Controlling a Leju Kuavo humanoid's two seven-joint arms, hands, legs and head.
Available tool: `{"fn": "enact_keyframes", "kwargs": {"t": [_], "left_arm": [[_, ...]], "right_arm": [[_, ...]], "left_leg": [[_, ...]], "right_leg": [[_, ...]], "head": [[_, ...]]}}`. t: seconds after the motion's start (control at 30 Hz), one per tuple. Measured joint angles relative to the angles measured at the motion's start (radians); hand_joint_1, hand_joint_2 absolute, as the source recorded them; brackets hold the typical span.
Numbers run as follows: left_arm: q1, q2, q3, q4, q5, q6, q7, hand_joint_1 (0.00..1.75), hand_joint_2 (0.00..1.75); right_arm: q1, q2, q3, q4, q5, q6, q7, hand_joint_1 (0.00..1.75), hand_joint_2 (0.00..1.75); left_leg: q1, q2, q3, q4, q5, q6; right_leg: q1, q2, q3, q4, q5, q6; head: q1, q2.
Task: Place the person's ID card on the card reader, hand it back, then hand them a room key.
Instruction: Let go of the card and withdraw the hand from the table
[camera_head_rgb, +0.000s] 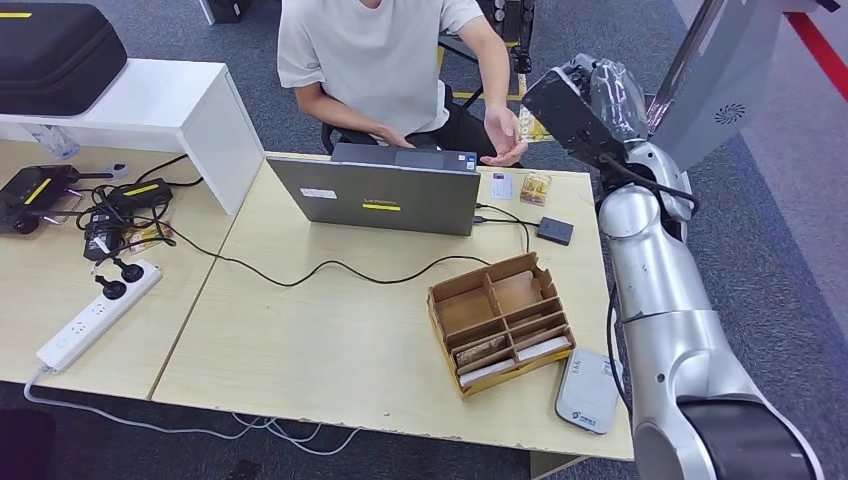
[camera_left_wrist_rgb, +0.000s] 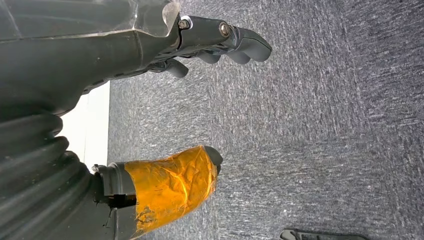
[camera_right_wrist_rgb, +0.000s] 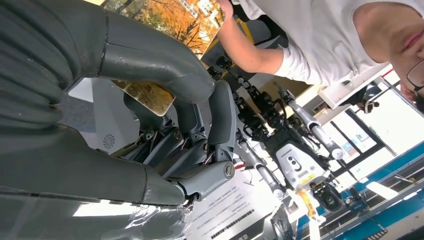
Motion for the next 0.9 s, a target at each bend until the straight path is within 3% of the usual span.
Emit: {"fn": "enact_keyframes", "kwargs": {"t": [0.27, 0.4, 0.9], "left_arm": [[0.000, 0.000, 0.000, 0.000, 0.002, -0.005, -0.008, 0.00, 1.75], [0.000, 0.000, 0.000, 0.000, 0.006, -0.013, -0.016, 0.00, 1.75], [0.000, 0.000, 0.000, 0.000, 0.020, -0.019, 0.012, 0.00, 1.75]], "right_arm": [[-0.036, 0.005, -0.009, 0.049, 0.015, -0.004, 0.028, 1.75, 1.75], [-0.057, 0.006, -0.012, 0.076, 0.029, -0.006, 0.046, 0.00, 1.75], [-0.081, 0.009, -0.034, 0.142, 0.065, -0.023, 0.061, 0.00, 1.75]], "left_leg": [[0.000, 0.000, 0.000, 0.000, 0.000, 0.000], [0.000, 0.000, 0.000, 0.000, 0.000, 0.000], [0.000, 0.000, 0.000, 0.000, 0.000, 0.000]], "right_leg": [[0.000, 0.000, 0.000, 0.000, 0.000, 0.000], [0.000, 0.000, 0.000, 0.000, 0.000, 0.000], [0.000, 0.000, 0.000, 0.000, 0.000, 0.000]], "head": [[0.000, 0.000], [0.000, 0.000], [0.000, 0.000]]}}
